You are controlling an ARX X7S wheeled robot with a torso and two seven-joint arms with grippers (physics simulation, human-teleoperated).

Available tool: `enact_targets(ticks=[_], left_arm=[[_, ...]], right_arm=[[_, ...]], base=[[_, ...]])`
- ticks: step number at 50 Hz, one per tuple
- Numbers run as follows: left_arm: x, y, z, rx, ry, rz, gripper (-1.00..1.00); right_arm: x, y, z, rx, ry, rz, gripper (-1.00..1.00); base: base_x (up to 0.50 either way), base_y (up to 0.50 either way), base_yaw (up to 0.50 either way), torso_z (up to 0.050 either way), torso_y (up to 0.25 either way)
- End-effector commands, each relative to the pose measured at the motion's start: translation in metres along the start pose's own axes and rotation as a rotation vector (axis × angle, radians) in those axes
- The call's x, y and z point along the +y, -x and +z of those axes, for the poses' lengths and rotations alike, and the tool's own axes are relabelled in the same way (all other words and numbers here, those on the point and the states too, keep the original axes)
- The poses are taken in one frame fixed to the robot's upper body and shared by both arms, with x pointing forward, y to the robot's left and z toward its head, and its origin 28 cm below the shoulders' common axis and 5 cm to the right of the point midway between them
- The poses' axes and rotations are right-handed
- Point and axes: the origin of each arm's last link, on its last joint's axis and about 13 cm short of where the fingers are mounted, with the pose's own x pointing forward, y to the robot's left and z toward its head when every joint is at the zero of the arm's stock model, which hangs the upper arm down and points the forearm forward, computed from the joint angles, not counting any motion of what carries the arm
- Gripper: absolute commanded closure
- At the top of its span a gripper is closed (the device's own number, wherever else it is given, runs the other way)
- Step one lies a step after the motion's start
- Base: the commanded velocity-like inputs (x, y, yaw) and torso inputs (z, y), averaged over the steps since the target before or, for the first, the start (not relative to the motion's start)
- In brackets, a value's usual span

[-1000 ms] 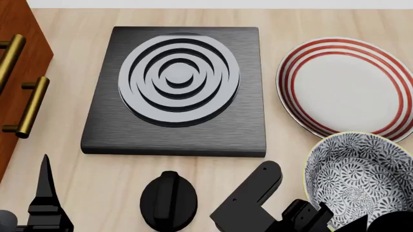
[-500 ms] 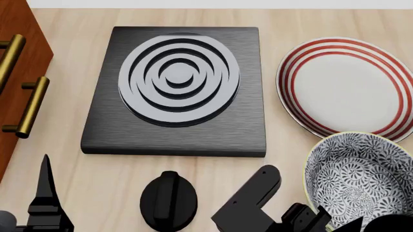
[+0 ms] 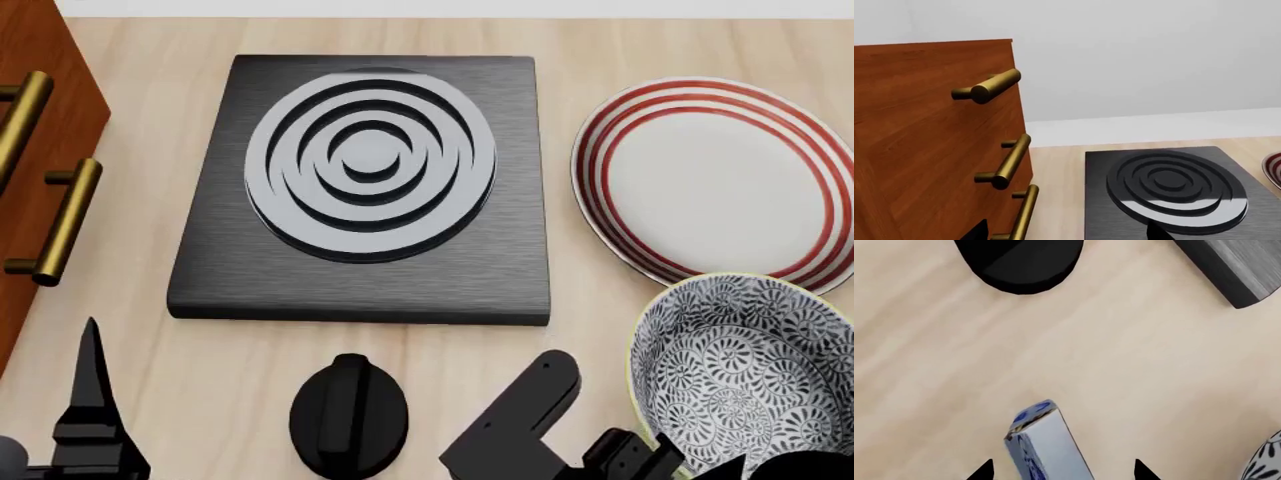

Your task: Pick up the cream cheese and put it in the bowl.

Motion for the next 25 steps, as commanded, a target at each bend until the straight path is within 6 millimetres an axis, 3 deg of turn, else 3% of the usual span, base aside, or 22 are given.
enact_targets(ticks=[1, 15, 25], left_arm=[[0.0, 0.0, 0.0, -0.001, 0.002, -0.001, -1.0], [0.0, 0.0, 0.0, 0.0, -0.001, -0.002, -1.0], [0.0, 0.0, 0.0, 0.001, 0.002, 0.002, -1.0]], right_arm=[[0.0, -0.002, 0.0, 0.002, 0.001, -0.002, 1.0], [0.0, 0.01, 0.004, -0.018, 0.021, -0.016, 1.0], [0.007, 0.029, 0.014, -0.066, 0.068, -0.043, 1.0]], base=[[0.0, 0.0, 0.0, 0.0, 0.0], [0.0, 0.0, 0.0, 0.0, 0.0], [0.0, 0.0, 0.0, 0.0, 0.0]])
